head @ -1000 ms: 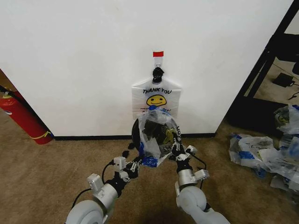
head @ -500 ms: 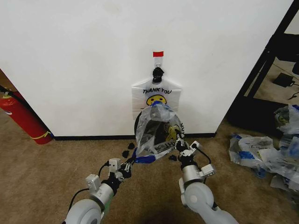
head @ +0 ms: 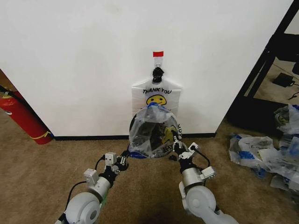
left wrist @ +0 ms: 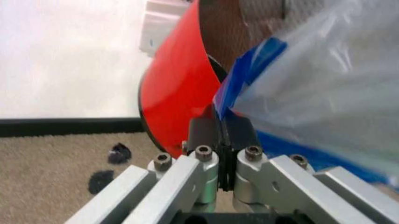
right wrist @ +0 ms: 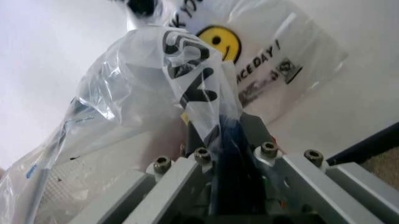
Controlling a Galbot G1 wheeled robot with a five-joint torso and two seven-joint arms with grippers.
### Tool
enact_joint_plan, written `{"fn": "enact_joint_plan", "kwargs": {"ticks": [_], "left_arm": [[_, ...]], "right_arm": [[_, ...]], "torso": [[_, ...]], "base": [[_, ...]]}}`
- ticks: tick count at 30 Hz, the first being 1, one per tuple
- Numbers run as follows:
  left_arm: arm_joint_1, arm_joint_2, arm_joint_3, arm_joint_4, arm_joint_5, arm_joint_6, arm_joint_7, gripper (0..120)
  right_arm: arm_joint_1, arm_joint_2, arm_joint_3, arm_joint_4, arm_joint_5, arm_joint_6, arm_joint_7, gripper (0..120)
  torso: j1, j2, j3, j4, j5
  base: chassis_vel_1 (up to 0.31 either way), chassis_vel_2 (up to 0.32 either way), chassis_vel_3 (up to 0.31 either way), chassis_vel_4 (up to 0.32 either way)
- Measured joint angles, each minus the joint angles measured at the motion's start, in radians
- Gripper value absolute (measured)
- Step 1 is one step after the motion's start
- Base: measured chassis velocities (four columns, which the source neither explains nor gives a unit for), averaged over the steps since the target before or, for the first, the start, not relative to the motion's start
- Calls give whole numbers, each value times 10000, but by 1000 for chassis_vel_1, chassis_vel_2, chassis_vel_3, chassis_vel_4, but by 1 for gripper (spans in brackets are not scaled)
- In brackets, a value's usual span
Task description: Pick up the garbage bag from the wall and place it over the trash bin.
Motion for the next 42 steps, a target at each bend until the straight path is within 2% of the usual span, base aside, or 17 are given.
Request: {"fn": "enact_joint_plan", "kwargs": {"ticks": [9,16,27,29,35,36,42], "left_arm": [[-255,380,-234,256,-13,-146,122,0],[-350,313,-241,701,232,39,28,0],[-188,255,-253,738,433,-22,-66,0],[-200,255,-259,766,441,-9,-131,3],[-282,184,-317,918,487,50,-514,27],[-282,184,-317,918,487,50,-514,27],[-151,232,-383,877,850,-195,-529,52]], "right_arm": [[19,-393,168,-508,-874,-160,-232,1],[36,-641,407,-940,-817,-475,-1232,1],[78,-628,411,-891,-932,-468,-1266,1],[81,-644,419,-891,-962,-471,-1269,1],[54,-739,476,-1086,-1328,-472,-1689,1],[54,-739,476,-1086,-1328,-472,-1689,1],[83,-791,551,-1578,-1984,-229,-2379,1]], "torso": [[0,0,0,0,3],[0,0,0,-1,0],[0,0,0,0,2],[0,0,0,0,1],[0,0,0,0,0],[0,0,0,0,0],[0,0,0,0,1]], "base": [[0,0,0,0],[0,0,0,0],[0,0,0,0],[0,0,0,0],[0,0,0,0],[0,0,0,0],[0,0,0,0]]}}
